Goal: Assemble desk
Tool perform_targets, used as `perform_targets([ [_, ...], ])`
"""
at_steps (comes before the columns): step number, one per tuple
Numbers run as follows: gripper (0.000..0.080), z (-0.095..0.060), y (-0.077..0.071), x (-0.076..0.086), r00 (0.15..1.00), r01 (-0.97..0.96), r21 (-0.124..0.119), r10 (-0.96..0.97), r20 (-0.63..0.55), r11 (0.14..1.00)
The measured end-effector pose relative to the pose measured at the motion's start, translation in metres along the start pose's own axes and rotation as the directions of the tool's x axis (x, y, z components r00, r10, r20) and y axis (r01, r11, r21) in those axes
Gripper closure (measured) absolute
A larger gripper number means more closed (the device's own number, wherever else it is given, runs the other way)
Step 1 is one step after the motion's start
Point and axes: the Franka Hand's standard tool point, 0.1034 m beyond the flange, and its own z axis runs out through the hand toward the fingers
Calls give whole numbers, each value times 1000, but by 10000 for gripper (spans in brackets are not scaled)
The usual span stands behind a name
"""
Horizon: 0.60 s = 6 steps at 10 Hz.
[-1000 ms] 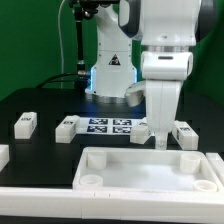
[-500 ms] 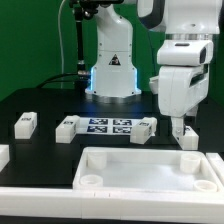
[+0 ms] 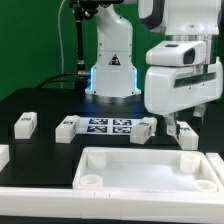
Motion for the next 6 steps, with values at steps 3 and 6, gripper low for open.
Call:
perform_targets([
  [3,151,7,-14,1,955,-297,29,296,7,955],
  [6,151,7,-17,3,903,-429,41,429,11,902],
])
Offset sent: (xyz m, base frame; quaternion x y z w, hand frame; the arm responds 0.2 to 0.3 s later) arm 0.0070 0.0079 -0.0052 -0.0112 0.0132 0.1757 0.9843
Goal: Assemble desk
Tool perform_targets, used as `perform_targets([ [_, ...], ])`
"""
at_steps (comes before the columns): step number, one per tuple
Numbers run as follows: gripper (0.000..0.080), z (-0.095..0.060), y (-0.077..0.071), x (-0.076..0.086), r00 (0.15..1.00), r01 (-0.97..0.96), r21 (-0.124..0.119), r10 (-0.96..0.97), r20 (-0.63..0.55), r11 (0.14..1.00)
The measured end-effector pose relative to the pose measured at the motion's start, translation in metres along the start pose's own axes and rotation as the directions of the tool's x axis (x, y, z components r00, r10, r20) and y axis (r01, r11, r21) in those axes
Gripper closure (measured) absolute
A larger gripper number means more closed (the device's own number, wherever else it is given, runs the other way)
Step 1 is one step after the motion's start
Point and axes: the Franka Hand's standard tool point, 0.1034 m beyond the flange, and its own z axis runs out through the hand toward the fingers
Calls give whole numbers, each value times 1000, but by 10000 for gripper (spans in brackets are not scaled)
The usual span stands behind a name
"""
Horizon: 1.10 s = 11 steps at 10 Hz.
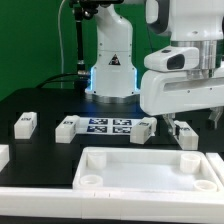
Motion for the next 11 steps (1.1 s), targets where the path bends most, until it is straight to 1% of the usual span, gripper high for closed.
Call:
perform_targets([
  [2,151,0,-2,-1,984,-180,15,180,4,984],
  [3,151,1,-1,-6,950,-313,24,313,15,949],
  [4,151,3,-2,-11,947,-321,23,320,26,947],
  [5,151,7,-1,-16,943,-333,28,333,15,942],
  [6,151,7,-1,-18,945,-327,25,326,38,945],
  [8,151,7,-1,-20,937,-324,12,319,141,946],
  [9,151,8,-5,-27,925,-309,-3,301,233,951],
  [10,151,10,-10,-27,917,-285,-15,277,286,958],
  [11,151,12,-13,-31,895,-286,-18,274,352,958],
])
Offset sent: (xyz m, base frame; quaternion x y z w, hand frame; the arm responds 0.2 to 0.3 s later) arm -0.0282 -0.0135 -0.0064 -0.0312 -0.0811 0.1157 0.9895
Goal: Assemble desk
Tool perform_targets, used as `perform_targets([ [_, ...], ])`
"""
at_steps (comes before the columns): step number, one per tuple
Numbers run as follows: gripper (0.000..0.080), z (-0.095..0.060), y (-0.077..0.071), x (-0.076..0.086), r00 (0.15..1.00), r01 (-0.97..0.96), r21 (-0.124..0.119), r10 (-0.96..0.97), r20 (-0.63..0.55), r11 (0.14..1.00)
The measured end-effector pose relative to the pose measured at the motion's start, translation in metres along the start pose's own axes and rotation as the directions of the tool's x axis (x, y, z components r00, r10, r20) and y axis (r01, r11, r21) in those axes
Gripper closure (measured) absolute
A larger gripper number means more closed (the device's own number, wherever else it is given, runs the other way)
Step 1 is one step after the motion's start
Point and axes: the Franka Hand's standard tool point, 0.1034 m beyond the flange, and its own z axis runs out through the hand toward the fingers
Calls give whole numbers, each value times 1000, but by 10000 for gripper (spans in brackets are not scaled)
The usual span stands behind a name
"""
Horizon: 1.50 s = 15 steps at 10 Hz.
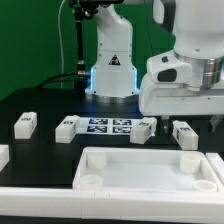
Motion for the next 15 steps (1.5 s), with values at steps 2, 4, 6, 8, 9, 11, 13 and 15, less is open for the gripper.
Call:
perform_targets([
  [2,151,1,-3,-2,991,2,-8,-1,130,1000],
  [4,151,2,-3,0,975,1,-13,2,222,1000],
  [6,151,5,-1,-8,929,2,-27,8,370,1000],
  [8,151,8,-3,-8,878,8,-34,9,478,999],
  [9,151,11,-2,-10,845,11,-37,11,534,999],
  [11,151,17,-1,-13,778,18,-41,11,628,999],
  [13,151,24,-1,-4,754,20,-38,10,657,999],
  [15,151,28,-1,-2,760,19,-36,9,650,999],
])
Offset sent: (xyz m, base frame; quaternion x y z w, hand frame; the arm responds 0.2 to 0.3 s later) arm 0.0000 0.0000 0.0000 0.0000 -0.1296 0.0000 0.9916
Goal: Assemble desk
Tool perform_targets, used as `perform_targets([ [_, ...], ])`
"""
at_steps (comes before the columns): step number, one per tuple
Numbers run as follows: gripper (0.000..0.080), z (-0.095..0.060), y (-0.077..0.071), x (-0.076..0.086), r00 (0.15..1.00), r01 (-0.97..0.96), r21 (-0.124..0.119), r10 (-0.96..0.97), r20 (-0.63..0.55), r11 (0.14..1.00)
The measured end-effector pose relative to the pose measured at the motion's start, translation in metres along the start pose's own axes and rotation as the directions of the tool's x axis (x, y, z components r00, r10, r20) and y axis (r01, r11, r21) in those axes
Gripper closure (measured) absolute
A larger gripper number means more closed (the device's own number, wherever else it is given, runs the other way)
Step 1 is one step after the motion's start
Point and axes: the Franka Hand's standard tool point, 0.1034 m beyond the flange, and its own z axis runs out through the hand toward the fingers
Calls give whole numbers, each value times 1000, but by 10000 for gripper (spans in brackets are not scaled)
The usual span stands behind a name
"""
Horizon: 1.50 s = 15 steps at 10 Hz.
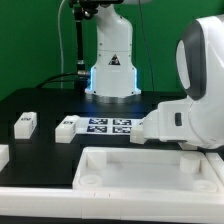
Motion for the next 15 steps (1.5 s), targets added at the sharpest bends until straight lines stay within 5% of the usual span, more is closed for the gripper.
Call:
perform_targets([
  [3,151,1,-2,5,1000,1,1,-1,-15,1000],
  [5,428,1,-2,4,1000,2,1,-2,-15,1000],
  [6,428,1,-2,4,1000,2,0,-2,-15,1000],
  [7,511,1,-2,4,1000,2,0,-2,-15,1000],
  [10,511,-4,-2,1,1000,6,2,-6,-22,1000],
  [13,510,-46,7,-37,998,55,5,-55,-24,998],
  [15,509,-52,6,-37,996,71,3,-71,-52,997],
])
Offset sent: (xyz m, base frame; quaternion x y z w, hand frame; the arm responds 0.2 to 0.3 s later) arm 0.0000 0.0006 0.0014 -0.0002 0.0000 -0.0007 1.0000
